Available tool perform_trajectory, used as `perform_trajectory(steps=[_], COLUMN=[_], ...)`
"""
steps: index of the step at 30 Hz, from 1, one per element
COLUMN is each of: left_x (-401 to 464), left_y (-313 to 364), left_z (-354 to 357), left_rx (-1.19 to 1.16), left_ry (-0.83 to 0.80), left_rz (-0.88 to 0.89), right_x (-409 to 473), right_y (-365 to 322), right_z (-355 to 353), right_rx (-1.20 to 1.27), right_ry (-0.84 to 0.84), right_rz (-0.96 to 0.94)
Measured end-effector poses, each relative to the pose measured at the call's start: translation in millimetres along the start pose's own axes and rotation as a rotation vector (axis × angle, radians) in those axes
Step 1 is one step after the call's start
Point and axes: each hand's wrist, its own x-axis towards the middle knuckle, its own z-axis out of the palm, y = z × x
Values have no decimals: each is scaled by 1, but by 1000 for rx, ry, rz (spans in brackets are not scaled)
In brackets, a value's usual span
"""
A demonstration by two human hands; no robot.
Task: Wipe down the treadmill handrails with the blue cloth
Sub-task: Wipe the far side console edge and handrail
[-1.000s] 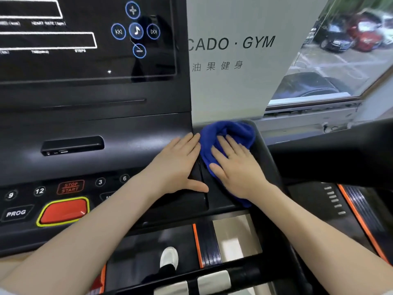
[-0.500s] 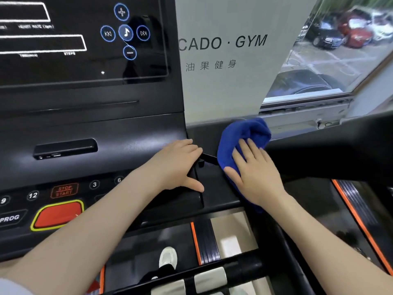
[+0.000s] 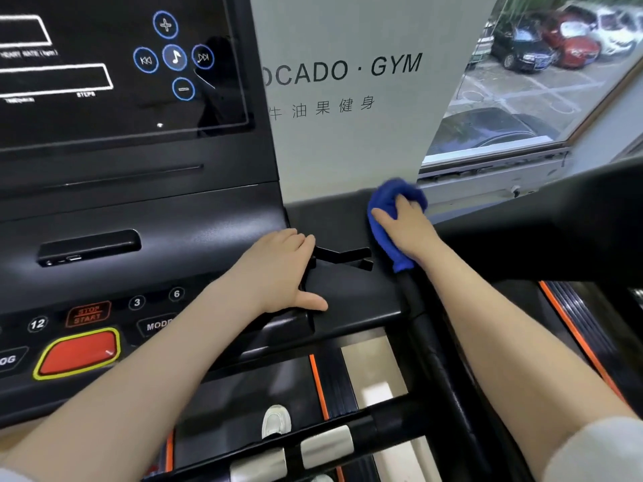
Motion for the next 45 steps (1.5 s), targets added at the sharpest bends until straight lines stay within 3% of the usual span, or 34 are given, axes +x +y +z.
perform_trajectory(steps=[4,8,14,22,24,28,33,37,40,43,45], left_x=[7,18,25,25,26,26,24,10,-14,-33,-37], left_y=[13,20,12,13,14,14,15,16,6,-8,-9], left_z=[2,9,14,16,16,15,13,12,7,5,4], left_rx=[52,-31,-54,-23,-22,-44,-71,-115,-211,-277,-262], left_ry=[2,19,29,77,87,90,90,154,286,427,425], left_rz=[-35,-67,-28,-15,-20,-26,-33,-28,-71,-170,-184], right_x=[-47,-64,-5,12,-7,-43,-8,18,4,-12,-9], right_y=[29,36,-1,-7,1,5,-7,-31,-61,-73,-70], right_z=[-9,-3,3,-8,-4,11,8,14,40,61,59], right_rx=[209,57,-62,329,182,-339,-332,-537,-539,-434,-498], right_ry=[-92,-37,8,-67,-28,103,94,128,-11,-7,-19], right_rz=[196,218,149,175,188,187,43,-390,-629,-693,-709])
